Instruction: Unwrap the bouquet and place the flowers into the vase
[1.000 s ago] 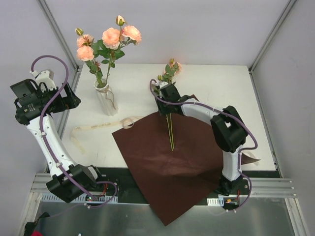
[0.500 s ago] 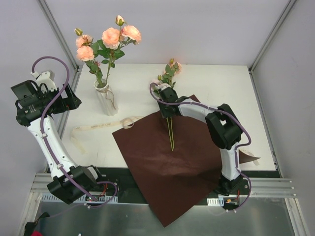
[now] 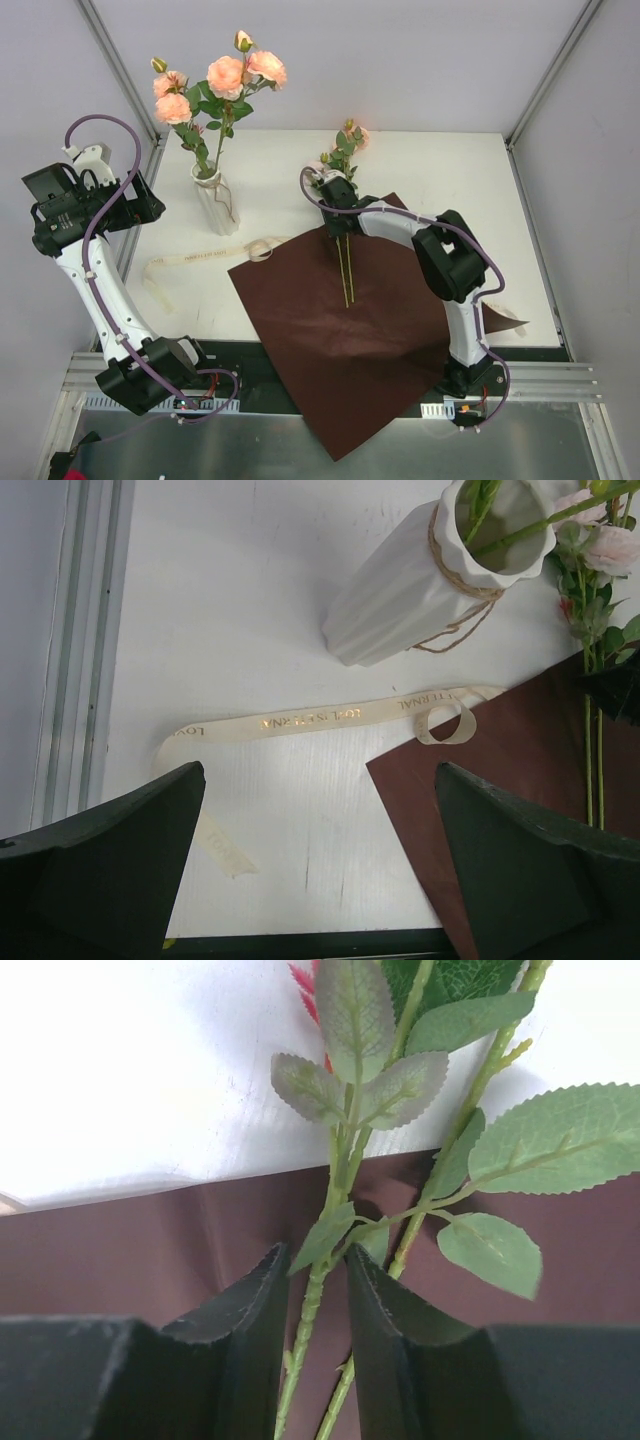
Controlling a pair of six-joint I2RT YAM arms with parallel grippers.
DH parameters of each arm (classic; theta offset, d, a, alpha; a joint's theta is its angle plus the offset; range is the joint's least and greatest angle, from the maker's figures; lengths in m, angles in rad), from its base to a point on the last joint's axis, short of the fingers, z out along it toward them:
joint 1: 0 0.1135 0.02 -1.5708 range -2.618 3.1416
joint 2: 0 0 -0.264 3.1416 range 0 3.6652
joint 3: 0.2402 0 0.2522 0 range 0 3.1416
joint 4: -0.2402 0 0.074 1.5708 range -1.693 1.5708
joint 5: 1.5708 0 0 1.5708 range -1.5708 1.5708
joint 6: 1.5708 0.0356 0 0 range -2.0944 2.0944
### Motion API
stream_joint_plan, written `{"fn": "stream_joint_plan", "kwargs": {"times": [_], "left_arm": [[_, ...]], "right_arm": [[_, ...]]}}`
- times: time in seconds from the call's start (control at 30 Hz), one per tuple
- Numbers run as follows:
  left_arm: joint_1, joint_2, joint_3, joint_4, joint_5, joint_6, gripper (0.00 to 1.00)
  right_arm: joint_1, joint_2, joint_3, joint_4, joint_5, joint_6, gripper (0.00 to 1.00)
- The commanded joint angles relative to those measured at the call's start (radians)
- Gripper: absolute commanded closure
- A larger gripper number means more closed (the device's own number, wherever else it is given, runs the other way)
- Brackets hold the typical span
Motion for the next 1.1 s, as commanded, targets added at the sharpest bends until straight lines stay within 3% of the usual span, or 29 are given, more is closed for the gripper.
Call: {"fn": "stream_joint_plan", "kwargs": {"times": [0.0, 0.17, 0.33, 0.53, 0.77, 0.87, 0.93, 0.97, 1.0, 1.07], "left_arm": [[0.003, -0.019, -0.012, 0.013, 0.027, 0.014, 0.01], [0.003, -0.027, -0.007, 0.010, 0.025, 0.016, 0.01], [0.003, -0.042, -0.006, 0.010, 0.018, 0.016, 0.01], [0.003, -0.059, 0.002, 0.010, 0.008, 0.007, 0.01], [0.003, -0.061, 0.031, -0.004, -0.001, -0.002, 0.01], [0.004, -0.064, 0.042, -0.010, -0.004, -0.004, 0.01], [0.003, -0.064, 0.046, -0.013, -0.005, -0.007, 0.01], [0.003, -0.064, 0.051, -0.015, -0.007, -0.012, 0.01], [0.004, -0.064, 0.054, -0.015, -0.005, -0.016, 0.01], [0.004, -0.061, 0.059, -0.016, 0.004, -0.028, 0.01]], "right_arm": [[0.005, 0.023, 0.043, 0.014, -0.003, 0.023, 0.72], [0.004, 0.060, 0.080, -0.022, -0.018, 0.041, 0.82], [0.002, 0.025, 0.078, -0.012, -0.017, 0.047, 0.99], [0.004, -0.216, 0.005, 0.067, -0.021, 0.051, 0.99], [0.002, -0.642, -0.174, 0.266, -0.044, 0.096, 0.99], [0.002, -0.828, -0.332, 0.482, -0.055, 0.138, 0.99], [0.012, -0.940, -0.441, 0.798, -0.073, 0.138, 0.99], [0.018, -0.954, -0.522, 0.924, -0.089, 0.129, 0.99], [0.025, -0.959, -0.548, 1.156, -0.140, 0.117, 0.99], [0.038, -0.914, -0.517, 1.311, -0.292, 0.080, 0.99]]}}
